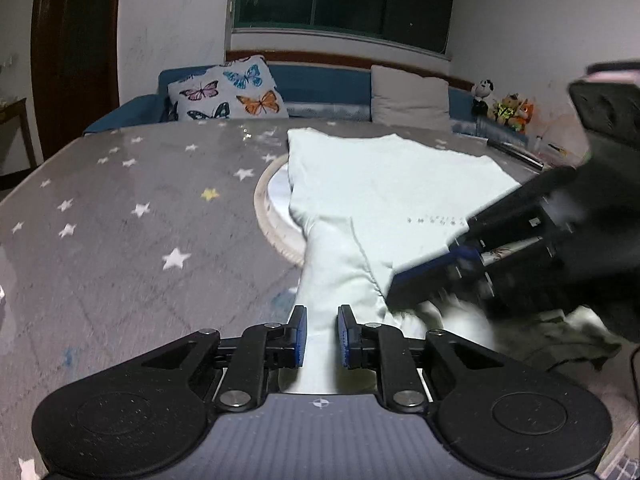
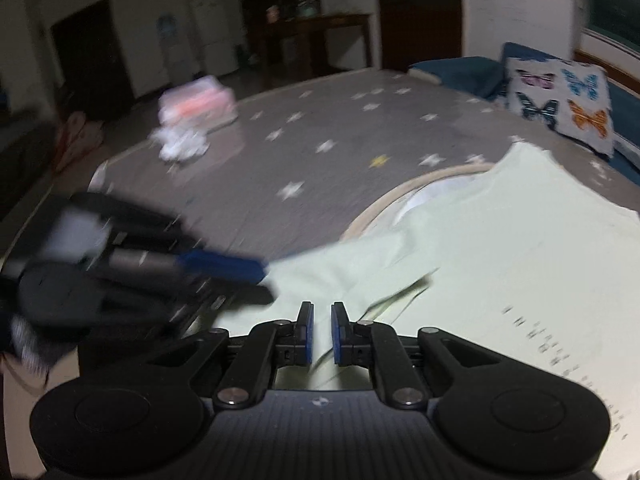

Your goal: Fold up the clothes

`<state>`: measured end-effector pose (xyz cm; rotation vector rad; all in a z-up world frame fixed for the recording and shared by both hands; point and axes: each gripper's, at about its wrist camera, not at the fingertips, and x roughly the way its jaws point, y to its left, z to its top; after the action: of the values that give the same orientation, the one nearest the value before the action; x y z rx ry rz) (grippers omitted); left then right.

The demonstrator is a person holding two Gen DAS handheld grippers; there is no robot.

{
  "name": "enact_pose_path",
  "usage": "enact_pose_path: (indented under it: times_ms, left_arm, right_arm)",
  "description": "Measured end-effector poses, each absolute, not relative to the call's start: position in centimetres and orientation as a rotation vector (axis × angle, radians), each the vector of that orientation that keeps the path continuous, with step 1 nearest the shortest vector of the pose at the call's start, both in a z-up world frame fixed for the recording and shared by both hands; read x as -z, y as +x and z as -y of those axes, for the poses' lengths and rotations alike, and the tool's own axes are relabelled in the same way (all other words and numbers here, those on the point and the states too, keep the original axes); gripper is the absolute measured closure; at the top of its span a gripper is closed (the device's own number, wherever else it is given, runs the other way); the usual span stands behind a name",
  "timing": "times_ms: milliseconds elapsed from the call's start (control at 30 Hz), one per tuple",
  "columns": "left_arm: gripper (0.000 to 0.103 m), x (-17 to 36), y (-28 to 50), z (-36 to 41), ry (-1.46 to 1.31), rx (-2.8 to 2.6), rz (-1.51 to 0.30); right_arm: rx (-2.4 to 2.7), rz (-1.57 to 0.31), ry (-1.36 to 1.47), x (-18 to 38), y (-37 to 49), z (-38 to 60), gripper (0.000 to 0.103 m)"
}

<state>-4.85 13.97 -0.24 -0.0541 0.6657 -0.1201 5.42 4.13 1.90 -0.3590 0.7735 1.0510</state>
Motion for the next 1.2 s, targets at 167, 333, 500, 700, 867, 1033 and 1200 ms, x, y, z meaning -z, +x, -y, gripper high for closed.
enact_pose_path:
  times_ms: [167, 333, 500, 700, 867, 1033, 1200]
  left_arm:
    - [0.085, -0.6, -5.9, -13.3, 0.0, 0.127, -0.651]
    - [0.084, -1.7, -7.5, -12.3, 0.079, 0.178, -0.617]
    - [0.084, -2.0, -8.3, -10.9, 0.141, 0.236, -0.618]
    - [0.068, -1.2, -8.5, -9.5, 0.254, 0.279, -0.652]
    - [0.068, -1.0, -8.7, -9.2, 0.333, 0.284, -0.662]
    - [0.067, -0.6, -9.2, -8.6, 0.448, 0.308, -0.646]
    - [0.067, 0.2, -8.7, -8.6, 0.472, 0.328, -0.665]
  right_arm:
    - [-1.053, -0.741, -0.392, -2.0, 3.1, -2.8, 0.092]
    - [-0.974, -0.732, -0.348, -3.4, 1.5, 2.3, 0.089]
    - [-0.806, -0.775, -0.333, -3.8, 0.0, 9.0, 0.078]
    - [-0.66, -0.842, -0.354, -3.9, -2.6, 15.7, 0.062]
    - [-0.649, -0.837, -0.416, -3.1, -4.0, 17.1, 0.052]
    - [-0.654, -0.822, -0.457, -2.0, -3.7, 16.6, 0.051]
    - [-0.66, -0.822, -0.439, -1.8, -3.2, 16.7, 0.056]
